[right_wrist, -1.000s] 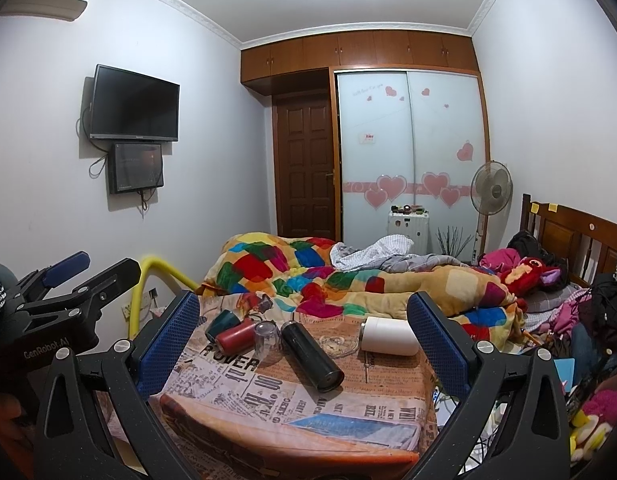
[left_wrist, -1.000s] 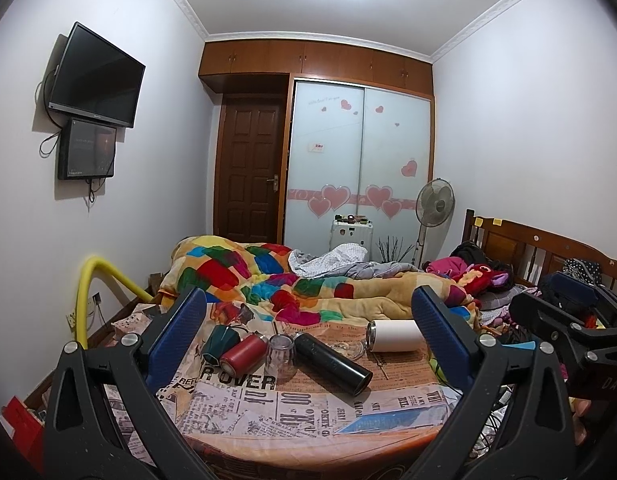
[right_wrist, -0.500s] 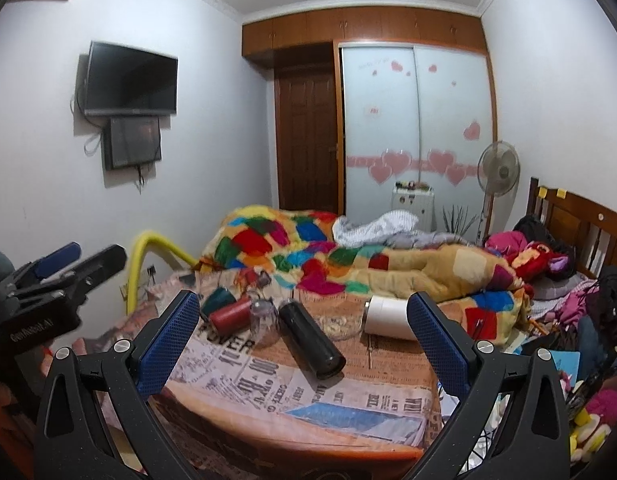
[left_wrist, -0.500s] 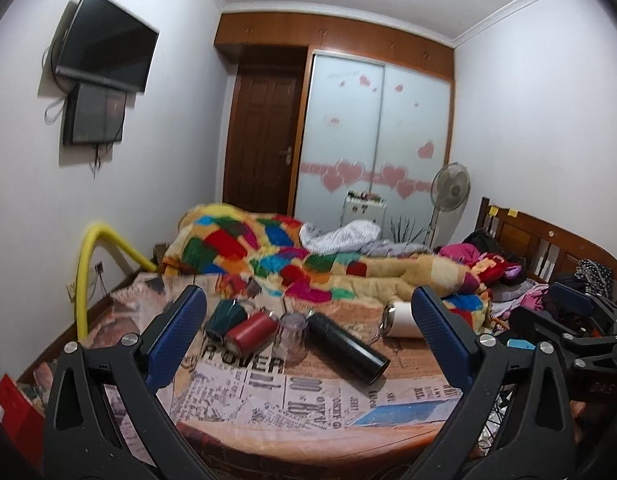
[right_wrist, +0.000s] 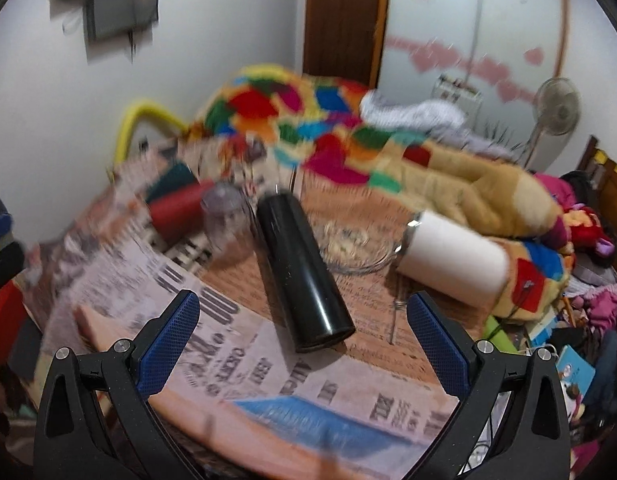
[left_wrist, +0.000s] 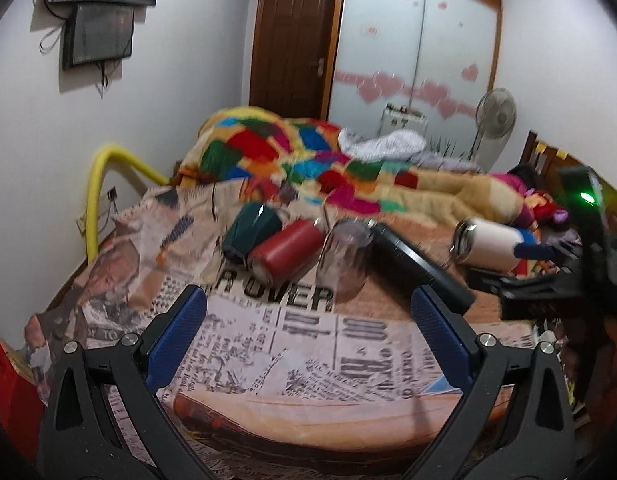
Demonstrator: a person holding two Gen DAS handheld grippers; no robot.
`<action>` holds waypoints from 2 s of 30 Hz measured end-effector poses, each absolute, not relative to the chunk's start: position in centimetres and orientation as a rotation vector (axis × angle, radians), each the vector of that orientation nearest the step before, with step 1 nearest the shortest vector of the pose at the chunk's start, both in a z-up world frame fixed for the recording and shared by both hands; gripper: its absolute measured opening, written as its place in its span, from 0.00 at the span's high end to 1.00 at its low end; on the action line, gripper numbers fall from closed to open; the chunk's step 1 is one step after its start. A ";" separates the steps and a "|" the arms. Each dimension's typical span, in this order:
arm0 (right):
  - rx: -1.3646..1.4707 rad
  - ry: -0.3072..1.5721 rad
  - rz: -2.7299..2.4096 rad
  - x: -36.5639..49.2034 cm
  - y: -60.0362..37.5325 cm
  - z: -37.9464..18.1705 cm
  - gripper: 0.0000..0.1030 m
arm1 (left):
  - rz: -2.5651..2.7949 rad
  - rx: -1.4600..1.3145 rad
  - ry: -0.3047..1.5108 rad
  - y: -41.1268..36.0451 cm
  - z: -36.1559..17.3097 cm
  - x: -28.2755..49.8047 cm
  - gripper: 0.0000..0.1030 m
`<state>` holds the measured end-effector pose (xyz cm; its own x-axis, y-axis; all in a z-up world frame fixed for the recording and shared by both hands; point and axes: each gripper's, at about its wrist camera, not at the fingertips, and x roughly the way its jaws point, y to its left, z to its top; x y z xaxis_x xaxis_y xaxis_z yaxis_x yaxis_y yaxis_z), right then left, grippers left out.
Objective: Flip cup upright
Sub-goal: 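Reach the right gripper to the lying black thermos and grasp its body, then lift the black thermos with the right gripper and swing it upward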
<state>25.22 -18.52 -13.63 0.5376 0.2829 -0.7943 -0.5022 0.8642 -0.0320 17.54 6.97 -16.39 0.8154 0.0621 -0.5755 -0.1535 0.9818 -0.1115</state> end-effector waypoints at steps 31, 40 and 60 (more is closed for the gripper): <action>-0.372 1.193 0.597 32.9 -15.3 -19.8 0.40 | 0.136 -0.173 0.703 8.0 -20.1 21.3 0.00; -0.357 1.019 0.624 29.3 -16.3 -12.5 0.40 | 0.142 -0.170 0.635 7.6 -16.9 19.3 0.00; -0.453 1.086 0.830 22.9 -12.4 -19.0 0.40 | 0.160 -0.177 0.674 8.0 -17.6 17.2 0.00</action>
<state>22.91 -12.42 -19.05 0.2162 0.3655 -0.9054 -0.7780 0.6248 0.0664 17.16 8.05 -17.63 0.7700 0.0895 -0.6318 -0.2035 0.9728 -0.1102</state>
